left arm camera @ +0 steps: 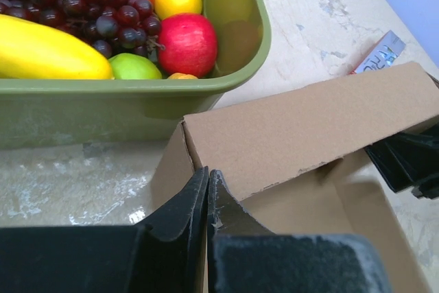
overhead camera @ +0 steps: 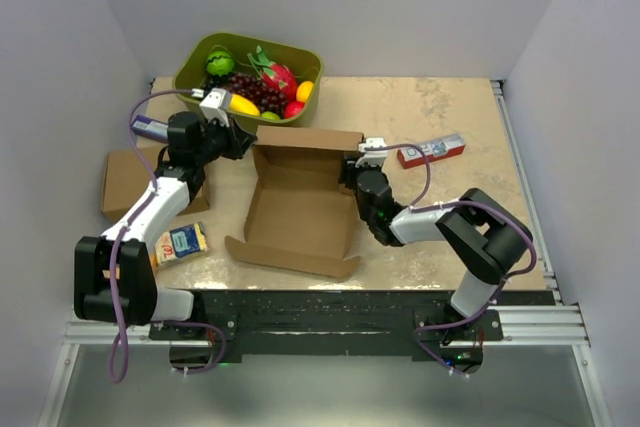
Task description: Fold the paper box
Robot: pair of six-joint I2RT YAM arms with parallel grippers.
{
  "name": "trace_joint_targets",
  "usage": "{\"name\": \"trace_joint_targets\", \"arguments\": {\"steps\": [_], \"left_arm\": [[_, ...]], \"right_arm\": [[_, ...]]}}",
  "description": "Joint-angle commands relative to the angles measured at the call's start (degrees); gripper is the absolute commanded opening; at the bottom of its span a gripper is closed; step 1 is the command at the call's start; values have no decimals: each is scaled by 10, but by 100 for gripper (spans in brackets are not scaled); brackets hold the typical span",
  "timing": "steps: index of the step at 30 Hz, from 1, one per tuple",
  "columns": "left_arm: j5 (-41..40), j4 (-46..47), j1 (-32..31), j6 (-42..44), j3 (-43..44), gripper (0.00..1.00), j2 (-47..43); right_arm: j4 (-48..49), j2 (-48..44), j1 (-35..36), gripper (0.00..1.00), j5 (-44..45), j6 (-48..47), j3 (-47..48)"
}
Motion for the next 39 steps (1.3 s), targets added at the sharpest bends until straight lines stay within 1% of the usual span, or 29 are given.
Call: {"name": "trace_joint_targets", "arguments": {"steps": [1,5,8,9,11,12,14,15,18,20,23,25,26,27,30,31,32,33,34,35,37,39], "left_arm": [[7,-166,1,14,-42,0,33],[11,-164,1,14,-42,0,32],[11,-165,1,14,-41,0,32],[10,-164,1,14,-41,0,31],[7,-164,1,13,-38,0,31],[6,-163,2,13,-36,0,31],[3,-162,2,12,-34,0,32],[2,-162,2,12,-32,0,33],[0,-163,3,13,-29,0,30],[-3,-164,3,12,-28,0,27],[-4,-163,3,14,-28,0,22],[-5,-164,3,14,-29,0,19],[-6,-165,3,14,-29,0,19],[-6,-165,3,14,-28,0,19],[-5,-165,3,14,-28,0,19],[-5,-166,3,14,-28,0,19],[-5,-167,3,14,-27,0,19],[-3,-165,3,14,-27,0,18],[-4,-165,3,14,-27,0,18],[-3,-166,3,15,-27,0,17],[-3,-166,3,15,-28,0,16],[-3,-166,3,15,-28,0,16]], "right_arm": [[-34,13,-26,34,205,55,28],[-47,14,-23,34,207,64,35],[-50,14,-17,38,195,64,35],[-52,11,-17,44,186,66,29],[-70,-9,-17,52,146,69,23],[-81,-17,-16,63,134,68,21],[-124,-55,-16,74,95,69,19],[-136,-71,-17,82,79,69,14],[-183,-133,-16,90,16,64,2],[-236,-171,-16,92,-1,69,0],[-278,-207,-18,97,-35,74,-19],[-303,-250,-20,99,-54,79,-26],[-330,-265,-24,99,-65,82,-32],[-341,-303,-32,99,-80,90,-37],[-351,-361,-102,99,-200,114,-70],[-344,-393,-146,99,-255,113,-80],[-331,-403,-162,99,-277,107,-96],[-326,-408,-191,99,-297,87,-101],[-319,-405,-205,98,-320,76,-104],[-304,-399,-215,97,-365,65,-107],[-288,-378,-231,95,-399,36,-103],[-266,-337,-234,93,-447,-1,-91]]}}
